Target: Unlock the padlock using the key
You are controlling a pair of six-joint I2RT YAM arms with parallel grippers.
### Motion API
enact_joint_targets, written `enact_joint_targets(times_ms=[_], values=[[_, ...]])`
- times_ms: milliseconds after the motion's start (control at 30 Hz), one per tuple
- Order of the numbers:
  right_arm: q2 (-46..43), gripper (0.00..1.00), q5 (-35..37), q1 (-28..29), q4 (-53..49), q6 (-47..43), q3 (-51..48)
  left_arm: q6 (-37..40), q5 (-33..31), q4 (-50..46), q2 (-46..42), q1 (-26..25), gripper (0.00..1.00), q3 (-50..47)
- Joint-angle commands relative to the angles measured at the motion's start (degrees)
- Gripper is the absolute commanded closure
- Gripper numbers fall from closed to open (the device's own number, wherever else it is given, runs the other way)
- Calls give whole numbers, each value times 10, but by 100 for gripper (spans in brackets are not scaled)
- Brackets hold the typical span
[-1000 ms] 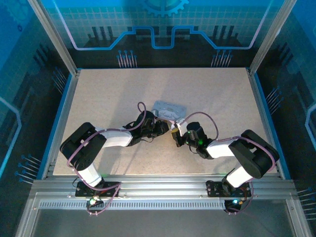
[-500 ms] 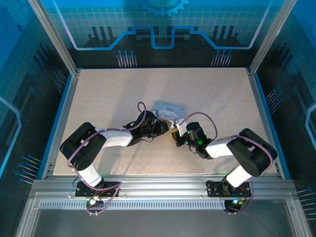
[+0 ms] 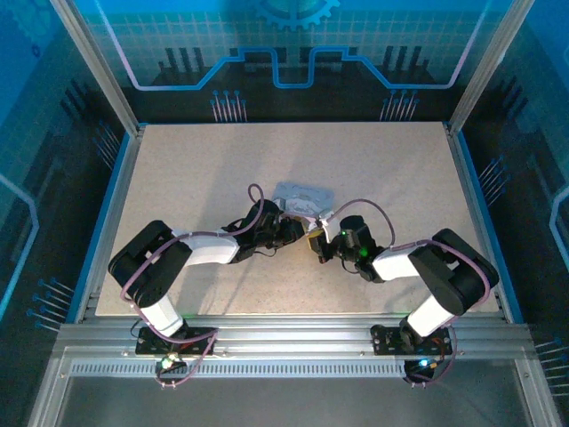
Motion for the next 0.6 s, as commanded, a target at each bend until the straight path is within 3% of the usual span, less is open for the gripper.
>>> enact_joint_targets(times_ms=[0,567], values=[[-3,93,-10,-8,62,8,38,-6,62,-12,11,-23,81,8],[-14,93,10,-7,92,20,64,-16,69,-6,22,-30,81,11]])
